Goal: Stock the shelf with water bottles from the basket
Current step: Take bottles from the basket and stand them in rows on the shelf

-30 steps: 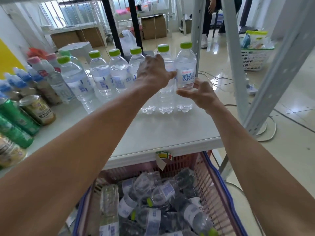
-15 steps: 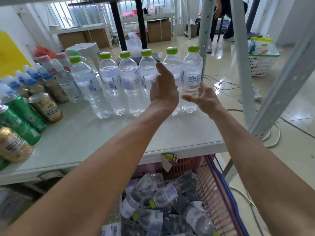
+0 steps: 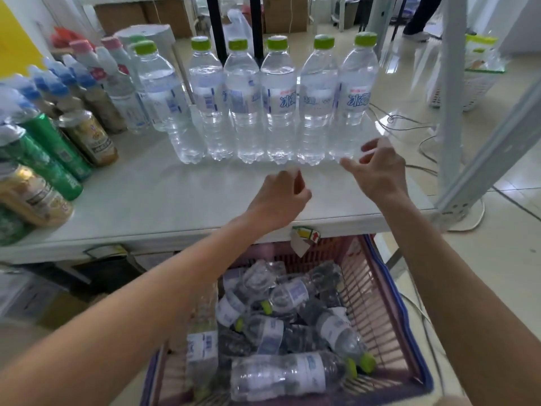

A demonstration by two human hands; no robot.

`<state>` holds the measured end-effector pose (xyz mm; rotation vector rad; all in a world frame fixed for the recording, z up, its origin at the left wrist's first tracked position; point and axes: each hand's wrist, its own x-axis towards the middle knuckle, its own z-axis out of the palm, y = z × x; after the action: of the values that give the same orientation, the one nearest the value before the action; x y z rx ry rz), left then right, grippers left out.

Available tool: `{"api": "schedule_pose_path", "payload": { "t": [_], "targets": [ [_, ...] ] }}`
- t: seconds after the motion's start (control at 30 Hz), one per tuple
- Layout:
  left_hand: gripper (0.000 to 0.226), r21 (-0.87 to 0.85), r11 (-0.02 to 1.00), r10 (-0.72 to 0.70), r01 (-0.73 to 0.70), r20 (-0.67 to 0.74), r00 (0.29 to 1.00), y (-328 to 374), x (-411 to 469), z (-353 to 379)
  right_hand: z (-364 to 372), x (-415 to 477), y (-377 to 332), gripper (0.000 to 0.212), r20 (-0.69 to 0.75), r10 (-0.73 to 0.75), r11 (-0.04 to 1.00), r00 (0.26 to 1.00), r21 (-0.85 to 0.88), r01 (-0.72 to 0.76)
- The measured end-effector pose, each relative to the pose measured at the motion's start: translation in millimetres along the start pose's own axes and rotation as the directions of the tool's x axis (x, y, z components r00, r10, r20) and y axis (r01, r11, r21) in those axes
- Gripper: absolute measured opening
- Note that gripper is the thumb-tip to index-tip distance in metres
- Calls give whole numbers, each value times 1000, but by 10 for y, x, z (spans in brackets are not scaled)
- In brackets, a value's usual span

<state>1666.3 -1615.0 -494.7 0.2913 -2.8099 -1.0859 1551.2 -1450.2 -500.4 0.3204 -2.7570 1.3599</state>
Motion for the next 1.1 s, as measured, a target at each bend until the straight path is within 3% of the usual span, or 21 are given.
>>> {"api": "schedule_pose_path", "payload": {
  "t": [0.07,0.17,0.23,0.33,0.4,0.5,0.6,0.73,0.83,0.97,1.1],
  "targets": [
    [16,-99,995,39,-25,139,989,-207,-454,-102,-111,-326,-11,28,282,4,1000,959,-9,-2],
    [22,-168,986,30,13,247,968,-591,-1093,-205,-423,-620,-68,22,748,21,998,664,21,-55],
    [22,-90,993,-55,78,233,971,-918,-1346,-186,-486,-773,-108,19,874,40,996,483,2,-85],
    [20,208,961,-243,181,328,913,-1326,-1305,-15,-116,-1042,83,11,916,219,971,336,-237,12],
    [32,352,910,-337,220,315,887,-1499,-1171,137,326,-1137,383,13,883,349,887,313,-419,193],
    [43,425,880,-380,212,362,851,-1643,-1059,369,821,-1191,691,36,825,440,650,355,-565,509],
    [56,496,858,-378,130,441,814,-1757,-1012,588,1026,-1324,848,40,827,437,556,353,-557,616],
    [79,527,829,-417,184,364,833,-1816,-951,799,1272,-1605,1156,46,819,463,455,339,-548,702],
    [85,514,839,-384,178,328,863,-1863,-936,875,1326,-1517,1285,42,802,497,512,331,-579,634],
    [54,476,865,-362,162,367,857,-1895,-909,821,1180,-1345,1054,41,802,554,589,225,-568,575],
    [44,405,900,-332,164,390,858,-1916,-901,743,1111,-1167,1001,50,806,590,716,38,-544,438]
  ]
}}
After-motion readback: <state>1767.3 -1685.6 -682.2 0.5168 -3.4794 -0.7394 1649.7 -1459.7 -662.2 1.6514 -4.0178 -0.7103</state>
